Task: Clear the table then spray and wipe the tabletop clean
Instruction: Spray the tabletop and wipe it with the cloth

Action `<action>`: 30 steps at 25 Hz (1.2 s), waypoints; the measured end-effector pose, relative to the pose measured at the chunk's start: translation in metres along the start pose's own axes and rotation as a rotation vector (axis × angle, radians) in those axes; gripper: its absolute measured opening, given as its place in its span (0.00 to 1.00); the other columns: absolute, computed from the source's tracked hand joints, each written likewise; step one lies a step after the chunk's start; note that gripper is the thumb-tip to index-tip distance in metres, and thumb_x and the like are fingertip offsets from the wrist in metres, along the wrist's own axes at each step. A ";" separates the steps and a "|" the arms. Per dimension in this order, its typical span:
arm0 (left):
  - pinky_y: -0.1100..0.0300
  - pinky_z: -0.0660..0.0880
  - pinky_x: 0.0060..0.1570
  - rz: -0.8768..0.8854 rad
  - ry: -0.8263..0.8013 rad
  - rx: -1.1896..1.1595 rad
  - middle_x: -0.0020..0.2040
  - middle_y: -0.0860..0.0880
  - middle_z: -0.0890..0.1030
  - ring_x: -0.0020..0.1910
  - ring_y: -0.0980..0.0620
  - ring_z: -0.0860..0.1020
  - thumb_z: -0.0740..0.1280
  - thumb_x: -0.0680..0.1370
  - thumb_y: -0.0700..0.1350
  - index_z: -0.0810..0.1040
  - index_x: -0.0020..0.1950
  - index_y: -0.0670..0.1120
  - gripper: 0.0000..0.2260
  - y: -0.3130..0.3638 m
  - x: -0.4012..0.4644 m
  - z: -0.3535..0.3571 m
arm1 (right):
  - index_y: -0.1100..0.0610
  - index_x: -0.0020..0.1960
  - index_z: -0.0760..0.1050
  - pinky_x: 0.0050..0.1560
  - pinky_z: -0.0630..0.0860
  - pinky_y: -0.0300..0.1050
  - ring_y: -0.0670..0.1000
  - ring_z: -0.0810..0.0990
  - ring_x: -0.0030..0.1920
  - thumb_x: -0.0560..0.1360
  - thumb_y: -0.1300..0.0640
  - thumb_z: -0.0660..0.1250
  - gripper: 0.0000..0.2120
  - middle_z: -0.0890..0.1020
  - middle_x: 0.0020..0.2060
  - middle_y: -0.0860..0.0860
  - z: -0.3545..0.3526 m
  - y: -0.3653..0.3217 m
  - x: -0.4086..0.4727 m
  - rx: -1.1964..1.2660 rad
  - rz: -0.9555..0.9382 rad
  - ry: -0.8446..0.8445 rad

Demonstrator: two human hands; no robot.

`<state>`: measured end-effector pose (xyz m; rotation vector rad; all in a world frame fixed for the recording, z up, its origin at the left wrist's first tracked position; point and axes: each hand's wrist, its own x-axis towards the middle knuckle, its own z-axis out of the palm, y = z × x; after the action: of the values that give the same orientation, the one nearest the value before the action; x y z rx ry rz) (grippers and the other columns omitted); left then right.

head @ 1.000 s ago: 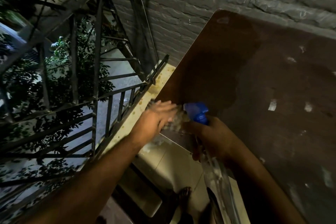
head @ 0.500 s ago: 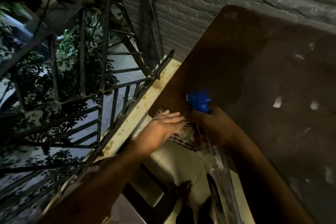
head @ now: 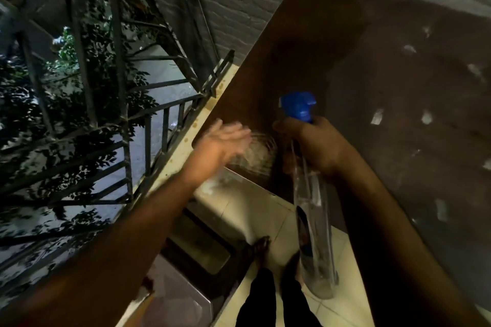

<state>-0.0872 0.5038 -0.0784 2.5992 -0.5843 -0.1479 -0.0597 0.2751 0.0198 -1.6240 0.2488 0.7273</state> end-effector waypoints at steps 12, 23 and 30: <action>0.43 0.55 0.72 -0.090 0.092 -0.047 0.67 0.48 0.75 0.70 0.46 0.69 0.64 0.78 0.41 0.76 0.65 0.48 0.15 -0.016 0.021 0.000 | 0.62 0.47 0.75 0.33 0.76 0.51 0.58 0.76 0.30 0.73 0.53 0.69 0.12 0.77 0.32 0.60 -0.025 -0.008 -0.024 0.044 0.026 0.015; 0.38 0.58 0.71 -0.049 0.150 -0.089 0.67 0.51 0.74 0.72 0.47 0.66 0.64 0.78 0.41 0.75 0.65 0.48 0.15 -0.029 0.036 -0.001 | 0.64 0.48 0.75 0.24 0.74 0.41 0.54 0.76 0.24 0.74 0.54 0.68 0.12 0.77 0.27 0.59 -0.047 -0.015 -0.030 0.104 0.067 0.087; 0.45 0.58 0.71 0.147 0.042 0.004 0.68 0.49 0.74 0.72 0.45 0.66 0.65 0.77 0.39 0.79 0.61 0.47 0.14 0.033 0.123 0.039 | 0.61 0.43 0.76 0.28 0.76 0.45 0.55 0.77 0.26 0.73 0.55 0.68 0.09 0.78 0.27 0.58 -0.074 -0.019 -0.017 0.115 0.034 0.103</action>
<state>0.0034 0.4089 -0.0975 2.5451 -0.7572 -0.0440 -0.0392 0.2049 0.0468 -1.5525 0.3865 0.6439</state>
